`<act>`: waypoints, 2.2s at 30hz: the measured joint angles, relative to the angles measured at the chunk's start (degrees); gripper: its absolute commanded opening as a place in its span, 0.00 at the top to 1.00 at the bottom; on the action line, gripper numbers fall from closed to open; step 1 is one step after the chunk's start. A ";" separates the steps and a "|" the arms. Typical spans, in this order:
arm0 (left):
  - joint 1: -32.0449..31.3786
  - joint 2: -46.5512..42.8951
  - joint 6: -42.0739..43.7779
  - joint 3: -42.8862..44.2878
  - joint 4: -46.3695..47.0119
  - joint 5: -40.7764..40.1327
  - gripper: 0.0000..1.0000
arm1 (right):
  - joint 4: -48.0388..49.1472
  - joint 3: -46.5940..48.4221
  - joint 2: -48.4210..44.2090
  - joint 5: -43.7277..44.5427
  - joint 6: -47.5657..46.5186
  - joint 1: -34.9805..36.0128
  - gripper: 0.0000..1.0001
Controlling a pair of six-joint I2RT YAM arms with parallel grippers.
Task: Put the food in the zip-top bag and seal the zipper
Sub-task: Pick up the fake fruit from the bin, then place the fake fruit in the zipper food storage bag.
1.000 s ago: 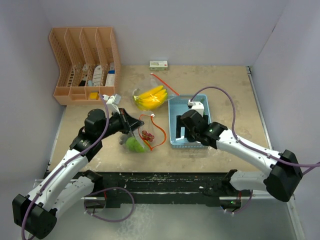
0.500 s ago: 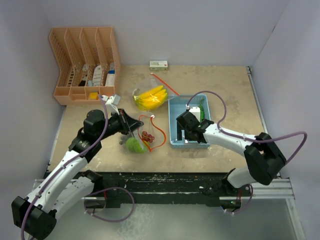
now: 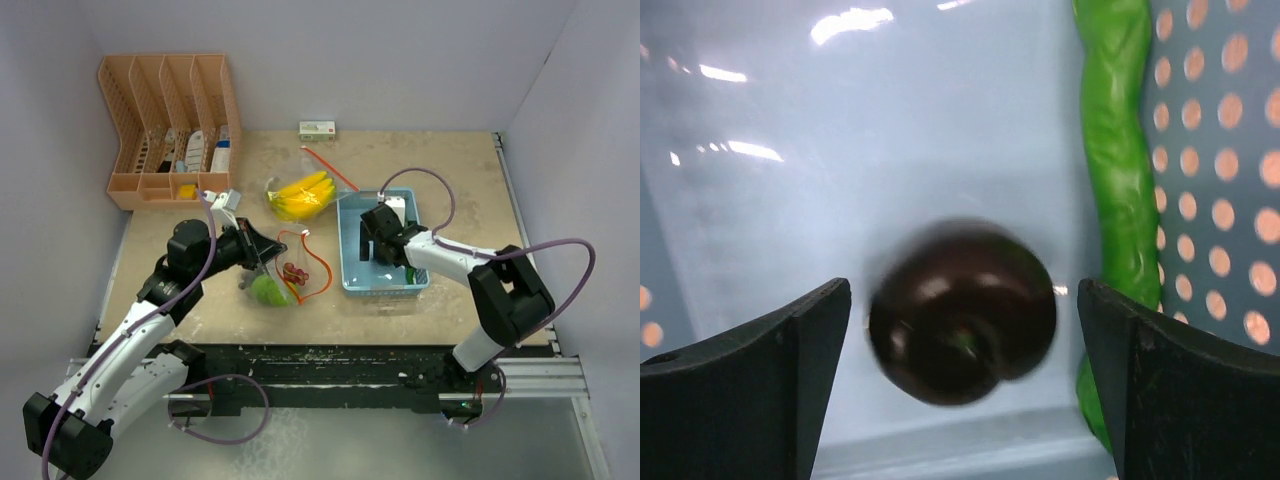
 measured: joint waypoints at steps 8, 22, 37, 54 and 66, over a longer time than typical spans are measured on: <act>0.00 -0.02 1.05 0.00 -0.11 -0.02 1.00 | 3.26 2.89 3.89 -1.66 -2.23 -0.48 0.33; 0.00 0.00 1.29 0.00 -0.13 -0.02 1.00 | -0.02 2.08 -5.92 -5.18 -1.97 -0.48 0.88; 0.00 0.98 0.76 0.00 0.87 0.07 1.00 | 16.24 1.88 -21.88 -21.70 -0.37 15.72 0.90; 0.15 1.27 -0.28 0.00 1.46 -0.61 1.00 | 22.93 6.47 -5.55 -17.46 1.90 22.82 0.26; 0.26 1.09 -0.28 0.00 1.77 -0.70 1.00 | 17.59 6.75 -13.09 -8.63 1.64 25.20 0.05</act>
